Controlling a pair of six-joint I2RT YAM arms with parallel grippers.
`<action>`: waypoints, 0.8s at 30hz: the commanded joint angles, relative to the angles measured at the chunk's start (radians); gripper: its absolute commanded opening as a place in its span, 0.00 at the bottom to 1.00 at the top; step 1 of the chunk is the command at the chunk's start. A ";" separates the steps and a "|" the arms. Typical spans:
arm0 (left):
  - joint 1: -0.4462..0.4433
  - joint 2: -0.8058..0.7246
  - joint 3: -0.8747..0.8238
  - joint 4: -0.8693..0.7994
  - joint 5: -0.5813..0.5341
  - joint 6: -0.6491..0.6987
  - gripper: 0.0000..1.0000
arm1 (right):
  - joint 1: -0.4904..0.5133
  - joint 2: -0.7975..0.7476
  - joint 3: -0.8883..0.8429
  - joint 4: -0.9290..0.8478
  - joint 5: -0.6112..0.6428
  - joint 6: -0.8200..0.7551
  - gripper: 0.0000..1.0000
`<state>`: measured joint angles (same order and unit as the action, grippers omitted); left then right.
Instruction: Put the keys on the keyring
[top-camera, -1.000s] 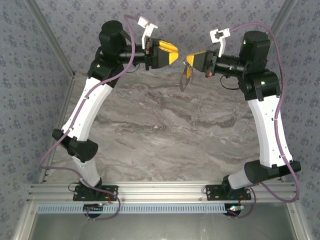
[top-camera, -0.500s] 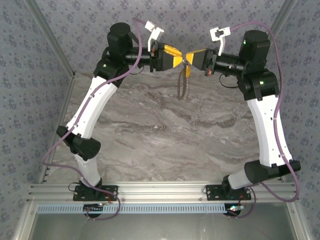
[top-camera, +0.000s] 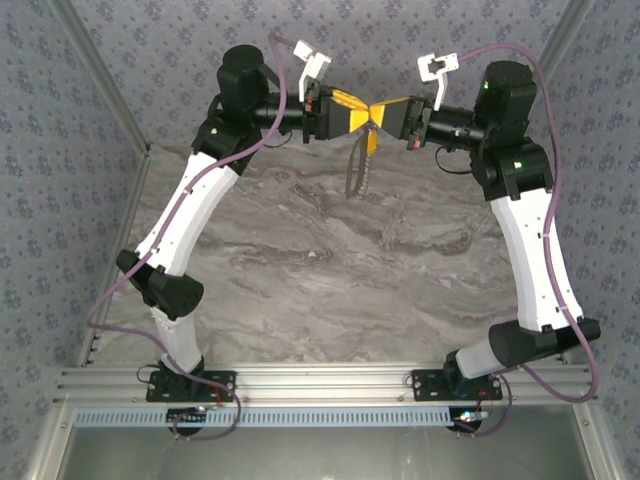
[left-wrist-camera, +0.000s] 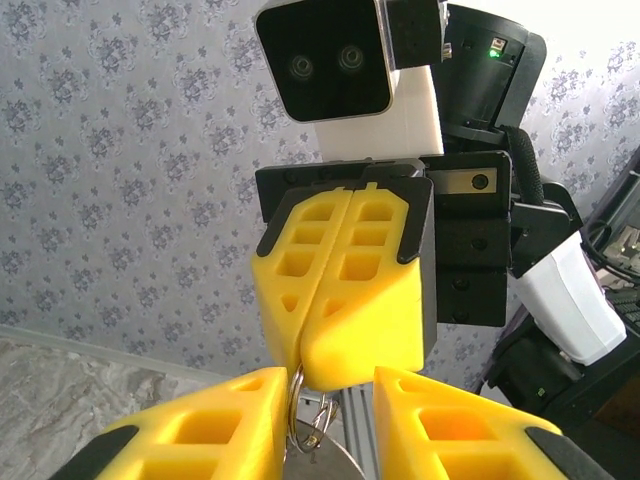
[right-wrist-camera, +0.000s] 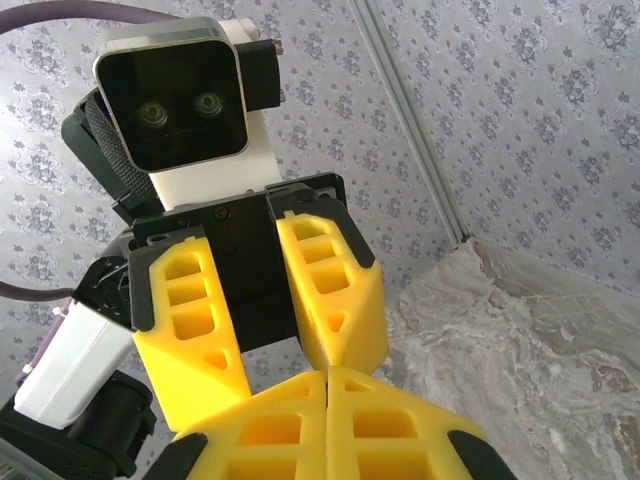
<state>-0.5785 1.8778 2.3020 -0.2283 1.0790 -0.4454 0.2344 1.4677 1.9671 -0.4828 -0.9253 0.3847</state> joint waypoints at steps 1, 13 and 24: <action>-0.012 0.012 0.035 0.056 0.034 -0.020 0.24 | 0.005 -0.013 -0.002 0.053 -0.024 0.025 0.00; -0.018 0.013 0.038 0.105 0.057 -0.055 0.00 | 0.003 -0.008 -0.019 0.113 -0.030 0.071 0.00; -0.011 -0.049 -0.026 0.213 -0.108 -0.084 0.00 | -0.122 -0.136 -0.301 0.532 -0.037 0.381 0.44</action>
<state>-0.5858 1.8862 2.2921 -0.1291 1.0164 -0.4992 0.1379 1.3823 1.7252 -0.1444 -0.9581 0.6346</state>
